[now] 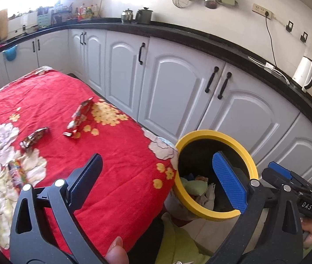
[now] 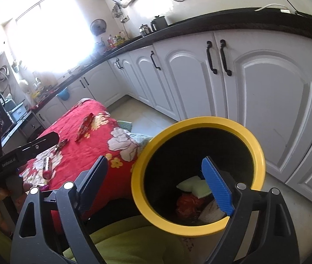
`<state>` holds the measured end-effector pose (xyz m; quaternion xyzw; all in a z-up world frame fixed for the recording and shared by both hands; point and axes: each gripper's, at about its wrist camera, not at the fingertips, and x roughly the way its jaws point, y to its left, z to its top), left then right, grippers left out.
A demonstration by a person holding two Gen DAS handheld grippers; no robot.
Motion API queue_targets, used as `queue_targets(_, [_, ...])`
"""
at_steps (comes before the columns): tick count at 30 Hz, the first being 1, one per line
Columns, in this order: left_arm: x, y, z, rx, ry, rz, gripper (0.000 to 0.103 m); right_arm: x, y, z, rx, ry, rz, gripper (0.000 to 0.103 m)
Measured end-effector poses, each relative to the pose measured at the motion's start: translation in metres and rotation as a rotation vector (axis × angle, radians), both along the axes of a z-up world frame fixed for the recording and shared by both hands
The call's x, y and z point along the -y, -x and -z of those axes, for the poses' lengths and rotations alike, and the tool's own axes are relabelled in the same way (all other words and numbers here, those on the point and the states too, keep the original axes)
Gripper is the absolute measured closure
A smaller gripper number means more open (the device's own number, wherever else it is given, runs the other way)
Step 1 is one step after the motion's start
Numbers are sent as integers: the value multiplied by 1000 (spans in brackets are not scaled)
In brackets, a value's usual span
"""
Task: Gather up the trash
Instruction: 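Move both tools back toward the candy wrappers on the table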
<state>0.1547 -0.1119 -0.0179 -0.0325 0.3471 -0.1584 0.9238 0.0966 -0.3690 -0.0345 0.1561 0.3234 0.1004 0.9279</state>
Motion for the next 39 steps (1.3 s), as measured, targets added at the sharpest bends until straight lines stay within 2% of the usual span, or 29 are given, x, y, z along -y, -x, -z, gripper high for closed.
queue_targets(19, [-69, 19, -23, 82, -4, -141, 11, -63, -6, -29, 45, 19, -129, 15])
queue_targets(39, [-148, 12, -21, 62, 29, -303, 11, -139, -33, -50, 73, 36, -251, 13])
